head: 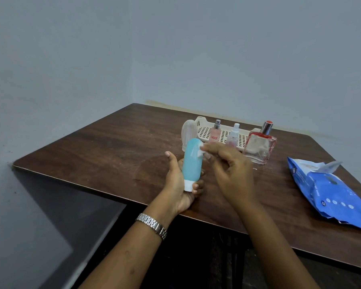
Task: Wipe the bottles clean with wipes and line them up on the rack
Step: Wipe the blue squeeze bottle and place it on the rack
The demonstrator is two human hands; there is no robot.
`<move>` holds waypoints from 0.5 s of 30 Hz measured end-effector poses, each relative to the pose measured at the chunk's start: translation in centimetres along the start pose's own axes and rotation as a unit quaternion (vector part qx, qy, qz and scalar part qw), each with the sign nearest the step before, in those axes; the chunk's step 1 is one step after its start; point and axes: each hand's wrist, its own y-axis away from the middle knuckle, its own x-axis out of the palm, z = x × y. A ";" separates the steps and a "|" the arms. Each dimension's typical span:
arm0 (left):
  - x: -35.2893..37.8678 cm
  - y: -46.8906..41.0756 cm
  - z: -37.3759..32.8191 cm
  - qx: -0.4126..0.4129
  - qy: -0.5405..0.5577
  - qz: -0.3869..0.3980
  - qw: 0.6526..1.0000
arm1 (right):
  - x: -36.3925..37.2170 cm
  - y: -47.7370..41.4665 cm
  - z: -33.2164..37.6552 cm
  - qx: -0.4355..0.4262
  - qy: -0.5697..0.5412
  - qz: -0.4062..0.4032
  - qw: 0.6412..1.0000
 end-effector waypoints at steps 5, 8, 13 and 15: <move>0.1 -0.2 -0.1 -0.008 0.018 0.000 1.000 | 0.6 2.7 0.4 -0.031 0.024 -0.008 0.999; 0.1 0.0 -0.2 -0.005 0.008 -0.013 1.000 | 0.8 3.8 0.0 -0.023 0.020 -0.003 1.000; 0.2 0.3 -0.2 0.001 -0.007 -0.009 1.000 | 0.5 3.8 0.4 -0.014 0.002 -0.006 1.000; 0.2 0.4 -0.1 0.006 -0.016 -0.001 1.000 | 0.1 3.1 0.6 -0.011 -0.001 -0.013 1.000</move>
